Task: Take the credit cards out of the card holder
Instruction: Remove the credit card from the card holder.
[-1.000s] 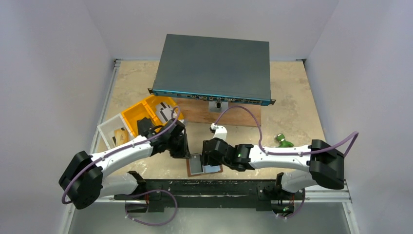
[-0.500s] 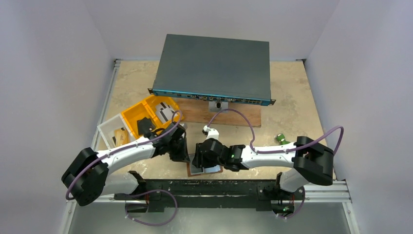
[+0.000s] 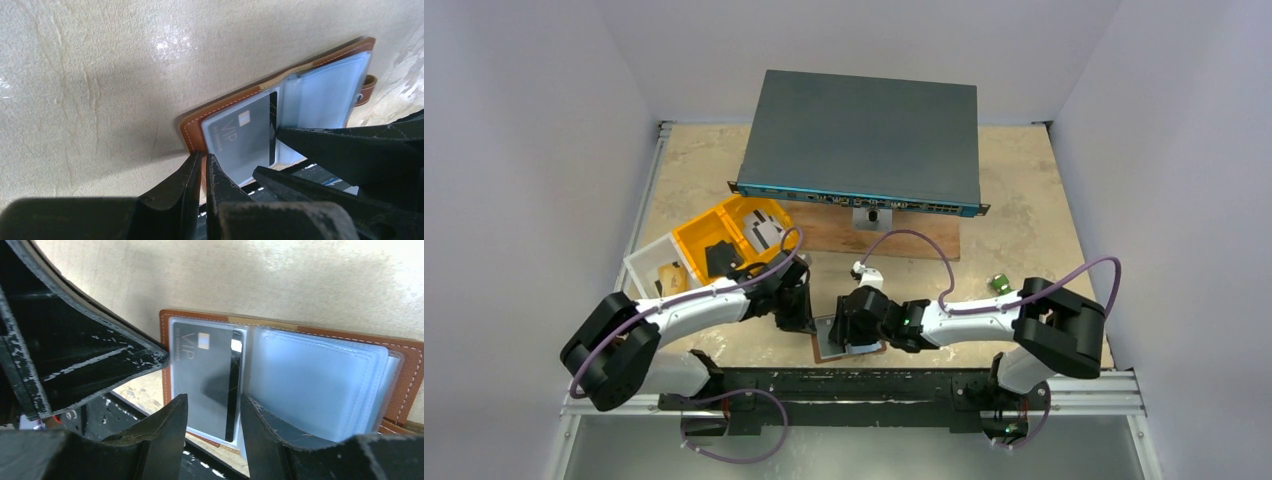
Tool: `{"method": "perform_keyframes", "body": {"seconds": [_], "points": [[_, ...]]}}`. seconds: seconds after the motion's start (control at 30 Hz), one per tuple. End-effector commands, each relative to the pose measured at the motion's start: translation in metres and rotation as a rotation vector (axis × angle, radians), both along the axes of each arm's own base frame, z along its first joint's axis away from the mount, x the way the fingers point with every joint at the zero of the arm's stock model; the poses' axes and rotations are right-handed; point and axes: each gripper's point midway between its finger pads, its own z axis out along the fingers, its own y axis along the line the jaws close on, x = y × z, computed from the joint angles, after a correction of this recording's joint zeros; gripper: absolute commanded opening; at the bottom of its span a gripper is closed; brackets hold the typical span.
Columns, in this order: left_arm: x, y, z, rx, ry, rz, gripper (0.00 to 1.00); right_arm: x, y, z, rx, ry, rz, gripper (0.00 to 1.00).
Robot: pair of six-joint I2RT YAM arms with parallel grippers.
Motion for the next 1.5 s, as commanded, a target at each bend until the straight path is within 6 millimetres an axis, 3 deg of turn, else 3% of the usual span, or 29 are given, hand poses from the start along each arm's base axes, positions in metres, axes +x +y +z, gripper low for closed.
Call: {"method": "perform_keyframes", "body": {"seconds": [0.0, 0.23, 0.77, 1.1, 1.47], "points": [[0.002, -0.002, -0.005, -0.005, 0.003, 0.002, 0.07, 0.001, -0.006, -0.006, 0.040, 0.030, -0.027, 0.43], [0.001, -0.002, -0.011, 0.005, 0.018, 0.002, 0.03, 0.000, -0.017, -0.019, 0.098, 0.092, -0.040, 0.43], [-0.002, -0.015, -0.025, 0.058, 0.070, -0.006, 0.00, -0.005, -0.020, -0.031, 0.212, 0.171, -0.035, 0.42], [-0.007, 0.000, -0.042, 0.157, 0.110, 0.032, 0.00, -0.004, -0.029, -0.029, 0.310, 0.191, -0.069, 0.23], [-0.009, 0.013, -0.049, 0.215, 0.126, 0.078, 0.00, -0.003, -0.037, -0.020, 0.433, 0.195, -0.090, 0.21]]}}
